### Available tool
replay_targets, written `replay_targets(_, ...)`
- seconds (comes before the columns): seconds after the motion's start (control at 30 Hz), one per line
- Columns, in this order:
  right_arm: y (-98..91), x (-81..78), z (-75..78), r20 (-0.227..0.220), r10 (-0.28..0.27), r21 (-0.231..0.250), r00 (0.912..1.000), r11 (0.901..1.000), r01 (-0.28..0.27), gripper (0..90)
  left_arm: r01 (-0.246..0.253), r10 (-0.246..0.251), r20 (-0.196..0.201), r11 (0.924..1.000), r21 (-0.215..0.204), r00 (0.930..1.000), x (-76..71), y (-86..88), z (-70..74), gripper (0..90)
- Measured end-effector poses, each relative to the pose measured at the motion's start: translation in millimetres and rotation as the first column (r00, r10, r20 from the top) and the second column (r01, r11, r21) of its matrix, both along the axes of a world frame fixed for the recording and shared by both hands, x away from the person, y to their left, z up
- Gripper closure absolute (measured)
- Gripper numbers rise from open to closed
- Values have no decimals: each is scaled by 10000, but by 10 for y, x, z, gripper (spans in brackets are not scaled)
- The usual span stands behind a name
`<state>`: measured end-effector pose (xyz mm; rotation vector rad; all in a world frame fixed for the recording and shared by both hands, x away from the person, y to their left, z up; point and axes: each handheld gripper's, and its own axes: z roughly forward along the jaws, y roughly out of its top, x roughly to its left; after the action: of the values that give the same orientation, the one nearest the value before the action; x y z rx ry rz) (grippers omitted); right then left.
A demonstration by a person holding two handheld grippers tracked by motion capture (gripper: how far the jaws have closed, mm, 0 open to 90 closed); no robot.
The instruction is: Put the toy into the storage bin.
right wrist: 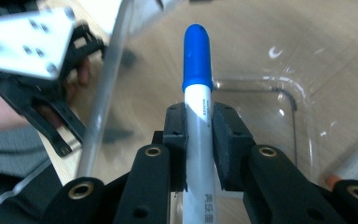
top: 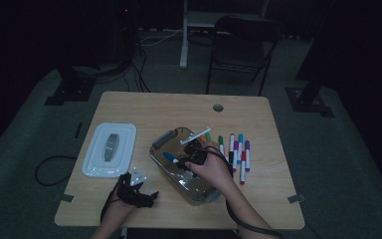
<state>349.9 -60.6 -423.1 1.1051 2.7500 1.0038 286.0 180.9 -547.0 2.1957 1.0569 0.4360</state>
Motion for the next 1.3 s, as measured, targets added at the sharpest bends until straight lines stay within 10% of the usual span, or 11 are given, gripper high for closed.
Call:
replay_targets(0.7, 390, 215, -439, -1885, 582, -1587, 9803, 9833, -889, 757, -17, 17, 15, 10000, -26, 10000, 0, -1, -2, 7)
replay_targets(1.17, 421, 234, -600, -3048, 758, -1870, 9494, 9727, -1377, 739, -13, 13, 18, 10000, -17, 10000, 0, -1, -2, 7)
replay_targets(1.3, 417, 236, -595, -2934, 755, -1913, 9530, 9721, -1359, 692, -15, 15, 20, 10000, -20, 10000, 0, -1, -2, 7)
